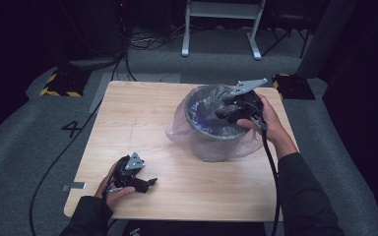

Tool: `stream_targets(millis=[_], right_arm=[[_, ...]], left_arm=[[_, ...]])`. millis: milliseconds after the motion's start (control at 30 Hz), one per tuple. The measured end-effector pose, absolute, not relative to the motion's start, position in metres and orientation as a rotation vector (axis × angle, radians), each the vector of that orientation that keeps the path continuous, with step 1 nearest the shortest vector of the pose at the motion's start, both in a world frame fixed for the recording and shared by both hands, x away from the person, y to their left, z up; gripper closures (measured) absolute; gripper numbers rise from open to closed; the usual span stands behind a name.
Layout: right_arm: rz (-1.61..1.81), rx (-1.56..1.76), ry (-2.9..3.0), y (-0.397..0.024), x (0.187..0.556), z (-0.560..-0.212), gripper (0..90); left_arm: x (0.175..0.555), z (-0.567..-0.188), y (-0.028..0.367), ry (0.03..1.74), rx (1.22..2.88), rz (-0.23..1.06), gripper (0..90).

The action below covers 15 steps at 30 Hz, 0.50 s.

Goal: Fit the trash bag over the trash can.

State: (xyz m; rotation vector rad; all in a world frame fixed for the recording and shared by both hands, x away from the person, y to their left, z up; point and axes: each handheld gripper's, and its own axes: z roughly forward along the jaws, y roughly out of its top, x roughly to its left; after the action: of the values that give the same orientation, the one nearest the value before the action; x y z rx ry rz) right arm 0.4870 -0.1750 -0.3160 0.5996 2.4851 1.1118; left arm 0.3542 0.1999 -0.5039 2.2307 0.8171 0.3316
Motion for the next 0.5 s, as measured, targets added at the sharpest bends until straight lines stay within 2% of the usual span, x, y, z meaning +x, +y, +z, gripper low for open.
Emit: stream_targets(millis=[367,500], right_arm=[[0.964,0.630,2.575,-0.168,0.500,-0.318,35.7],[0.862,0.625,2.640,-0.162,0.504,-0.320,29.4]], left_arm=[[0.354,-0.504,0.200,0.817,2.231,0.332,13.8],[0.354,-0.504,0.200,0.817,2.231,0.332,13.8]])
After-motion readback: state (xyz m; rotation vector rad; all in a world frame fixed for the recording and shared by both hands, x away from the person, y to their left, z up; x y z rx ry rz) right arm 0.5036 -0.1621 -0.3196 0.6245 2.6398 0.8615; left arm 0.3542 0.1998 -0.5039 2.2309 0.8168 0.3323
